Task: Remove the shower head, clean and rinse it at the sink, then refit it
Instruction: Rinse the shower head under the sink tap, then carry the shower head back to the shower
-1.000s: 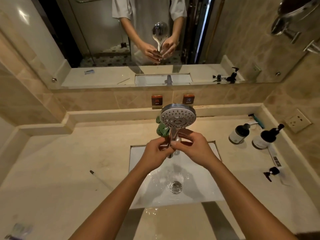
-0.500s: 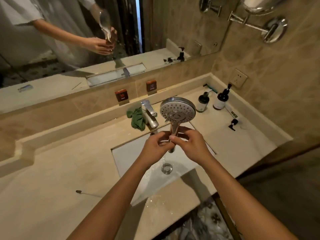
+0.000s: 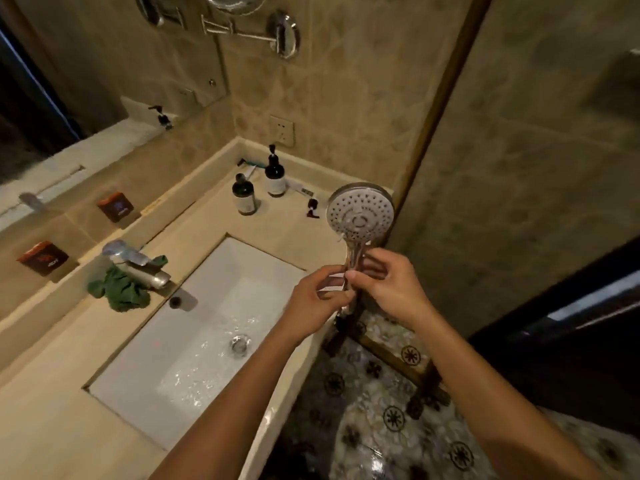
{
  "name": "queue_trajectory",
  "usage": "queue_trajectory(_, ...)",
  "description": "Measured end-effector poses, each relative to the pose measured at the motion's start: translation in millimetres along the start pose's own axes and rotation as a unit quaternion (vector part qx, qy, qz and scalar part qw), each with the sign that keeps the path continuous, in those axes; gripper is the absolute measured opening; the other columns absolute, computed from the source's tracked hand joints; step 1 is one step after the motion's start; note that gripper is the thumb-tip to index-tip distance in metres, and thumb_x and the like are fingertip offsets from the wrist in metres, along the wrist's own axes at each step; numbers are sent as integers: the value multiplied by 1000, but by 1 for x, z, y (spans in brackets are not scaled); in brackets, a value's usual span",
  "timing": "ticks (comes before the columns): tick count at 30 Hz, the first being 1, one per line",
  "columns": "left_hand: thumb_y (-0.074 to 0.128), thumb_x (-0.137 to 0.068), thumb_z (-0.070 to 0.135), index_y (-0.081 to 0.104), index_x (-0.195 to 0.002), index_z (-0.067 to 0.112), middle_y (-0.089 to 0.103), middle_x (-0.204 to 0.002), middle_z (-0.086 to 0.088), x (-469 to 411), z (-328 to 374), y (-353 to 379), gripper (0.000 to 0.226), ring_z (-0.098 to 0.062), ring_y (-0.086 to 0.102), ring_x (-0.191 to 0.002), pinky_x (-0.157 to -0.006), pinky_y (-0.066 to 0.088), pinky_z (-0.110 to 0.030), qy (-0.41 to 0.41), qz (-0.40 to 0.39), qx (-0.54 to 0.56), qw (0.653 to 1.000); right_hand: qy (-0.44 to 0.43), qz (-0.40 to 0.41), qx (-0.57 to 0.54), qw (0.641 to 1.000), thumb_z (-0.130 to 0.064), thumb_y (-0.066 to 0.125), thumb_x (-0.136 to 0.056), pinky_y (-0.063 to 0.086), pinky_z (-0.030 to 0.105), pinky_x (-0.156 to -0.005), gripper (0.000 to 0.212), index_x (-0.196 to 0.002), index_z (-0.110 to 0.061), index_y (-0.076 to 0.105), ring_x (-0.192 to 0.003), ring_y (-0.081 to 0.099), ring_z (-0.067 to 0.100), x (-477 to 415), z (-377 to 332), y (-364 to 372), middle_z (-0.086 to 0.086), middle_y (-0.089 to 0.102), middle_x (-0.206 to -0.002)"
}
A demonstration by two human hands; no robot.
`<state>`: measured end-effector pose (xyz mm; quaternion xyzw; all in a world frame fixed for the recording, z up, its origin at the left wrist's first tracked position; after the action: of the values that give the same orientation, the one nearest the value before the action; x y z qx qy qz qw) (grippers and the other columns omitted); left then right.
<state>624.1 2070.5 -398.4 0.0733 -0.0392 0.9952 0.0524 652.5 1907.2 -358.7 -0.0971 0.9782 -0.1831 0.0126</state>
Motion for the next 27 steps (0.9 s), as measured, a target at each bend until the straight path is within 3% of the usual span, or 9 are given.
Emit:
queue_trajectory(4,77,-88,11,64,-123,29,72,-108,0,-10,4,77,42,-3,72,-86,-83,62,-34,-11,-81,-12,997,20,64,1,998,-1,79,-87,52,13,-77,34,-86,-33,68,-79,69,-8,37,24,-71,-27,72,-74)
queue_trajectory(7,80,-85,15,62,-115,45,74,-108,3,-10,10,141,46,-12,75,-90,-87,62,-42,-2,-138,-29,990,35,124,-11,992,0,81,-84,54,15,-81,29,-92,-27,74,-85,72,-3,74,46,-123,-16,76,-83)
queue_trajectory(11,79,-87,14,59,-117,41,74,-111,-3,1,18,230,45,-13,74,-91,-84,63,-42,7,-195,-55,979,49,173,-15,984,-1,82,-83,55,15,-88,28,-102,-21,75,-93,73,-1,131,68,-194,-7,78,-97)
queue_trajectory(14,78,-88,15,60,-113,47,73,-115,-2,16,24,307,44,-14,72,-103,-88,61,-38,24,-242,-64,968,52,224,-4,973,-2,81,-84,58,25,-95,33,-108,-24,75,-103,75,7,182,89,-253,-4,80,-105)
queue_trajectory(18,71,-92,4,56,-129,28,67,-111,10,44,36,412,47,16,67,-88,-76,55,-11,28,-318,-72,945,72,301,-10,951,-2,81,-84,59,35,-99,36,-114,-20,75,-105,76,11,254,117,-327,-2,81,-107)
queue_trajectory(21,69,-93,4,48,-143,23,61,-107,16,66,42,486,56,6,67,-93,-83,59,-22,18,-363,-71,929,86,338,-21,937,-3,80,-85,58,35,-101,44,-125,-18,70,-110,74,8,305,135,-377,-3,78,-114)
queue_trajectory(25,67,-94,3,48,-133,31,60,-104,24,96,43,571,51,21,64,-86,-70,53,-9,44,-416,-72,905,97,414,-38,905,2,78,-86,58,21,-91,46,-124,-22,66,-102,73,-1,370,156,-431,-7,76,-108)
queue_trajectory(27,69,-94,8,49,-142,26,62,-105,23,112,43,608,54,8,69,-92,-68,56,-14,40,-443,-73,893,103,446,-42,888,4,76,-87,55,12,-83,42,-122,-17,67,-96,71,-7,403,165,-454,-8,75,-105)
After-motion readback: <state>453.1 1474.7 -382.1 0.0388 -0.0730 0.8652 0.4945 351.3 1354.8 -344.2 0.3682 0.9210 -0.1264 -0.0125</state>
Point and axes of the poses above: each hand's wrist, its own x-axis away from the middle knuckle, its own y-axis out of the palm, z = x × y, the point moved 2 cm from there along -x, towards the middle knuckle
